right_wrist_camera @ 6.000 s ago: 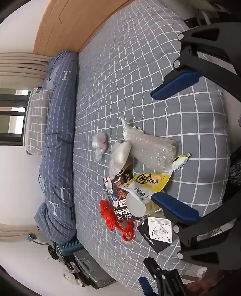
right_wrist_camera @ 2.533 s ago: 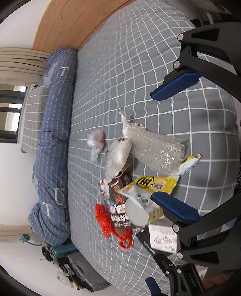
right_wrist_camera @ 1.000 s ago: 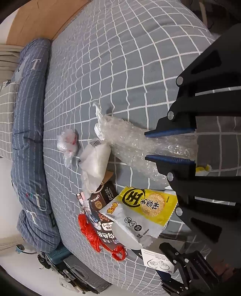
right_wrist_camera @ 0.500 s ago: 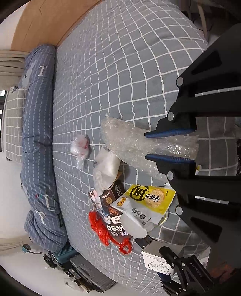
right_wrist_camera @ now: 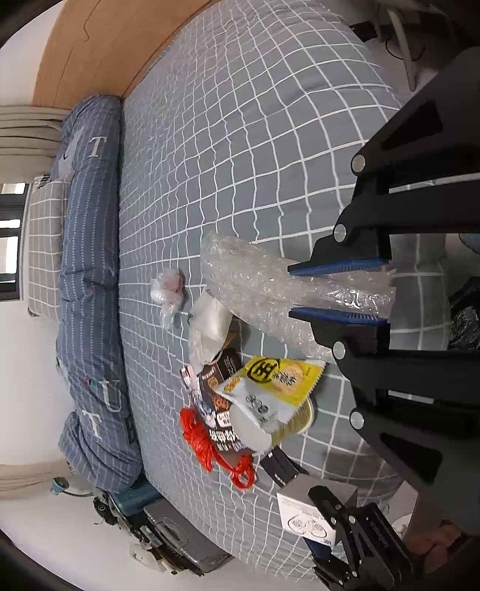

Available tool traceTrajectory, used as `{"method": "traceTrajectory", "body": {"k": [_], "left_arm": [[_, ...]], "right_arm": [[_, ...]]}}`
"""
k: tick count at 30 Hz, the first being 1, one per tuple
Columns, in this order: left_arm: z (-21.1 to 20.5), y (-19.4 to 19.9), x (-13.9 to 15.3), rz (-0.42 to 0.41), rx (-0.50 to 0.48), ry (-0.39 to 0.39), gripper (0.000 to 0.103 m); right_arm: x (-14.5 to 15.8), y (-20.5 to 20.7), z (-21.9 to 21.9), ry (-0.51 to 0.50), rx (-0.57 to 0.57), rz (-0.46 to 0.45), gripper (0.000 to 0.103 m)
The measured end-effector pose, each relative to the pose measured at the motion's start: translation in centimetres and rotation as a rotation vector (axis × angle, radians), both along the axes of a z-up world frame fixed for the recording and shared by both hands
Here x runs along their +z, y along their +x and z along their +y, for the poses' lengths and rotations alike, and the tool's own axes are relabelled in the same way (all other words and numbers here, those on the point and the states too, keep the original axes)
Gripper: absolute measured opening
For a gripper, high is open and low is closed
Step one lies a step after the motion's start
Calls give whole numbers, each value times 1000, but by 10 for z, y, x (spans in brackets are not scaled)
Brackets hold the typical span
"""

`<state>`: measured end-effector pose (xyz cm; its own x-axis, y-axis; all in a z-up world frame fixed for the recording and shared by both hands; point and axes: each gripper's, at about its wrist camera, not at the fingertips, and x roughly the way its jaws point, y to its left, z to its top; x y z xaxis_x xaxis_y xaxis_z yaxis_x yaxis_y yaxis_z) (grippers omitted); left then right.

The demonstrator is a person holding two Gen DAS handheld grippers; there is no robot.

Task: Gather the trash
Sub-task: 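Carry the white box and bubble-wrap bag with both grippers over the black bin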

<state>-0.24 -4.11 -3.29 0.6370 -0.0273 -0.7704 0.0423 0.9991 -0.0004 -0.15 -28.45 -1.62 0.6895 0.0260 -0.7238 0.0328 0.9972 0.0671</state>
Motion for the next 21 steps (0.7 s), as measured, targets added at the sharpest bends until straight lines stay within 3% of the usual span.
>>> {"method": "traceTrajectory", "body": {"k": [3, 21], "left_arm": [[2, -10, 2, -14, -9, -28, 77], [16, -60, -9, -3, -2, -15, 74]], "right_arm": [[2, -14, 7, 5, 19, -14, 17], [9, -68, 38, 8, 67, -46, 17]]}}
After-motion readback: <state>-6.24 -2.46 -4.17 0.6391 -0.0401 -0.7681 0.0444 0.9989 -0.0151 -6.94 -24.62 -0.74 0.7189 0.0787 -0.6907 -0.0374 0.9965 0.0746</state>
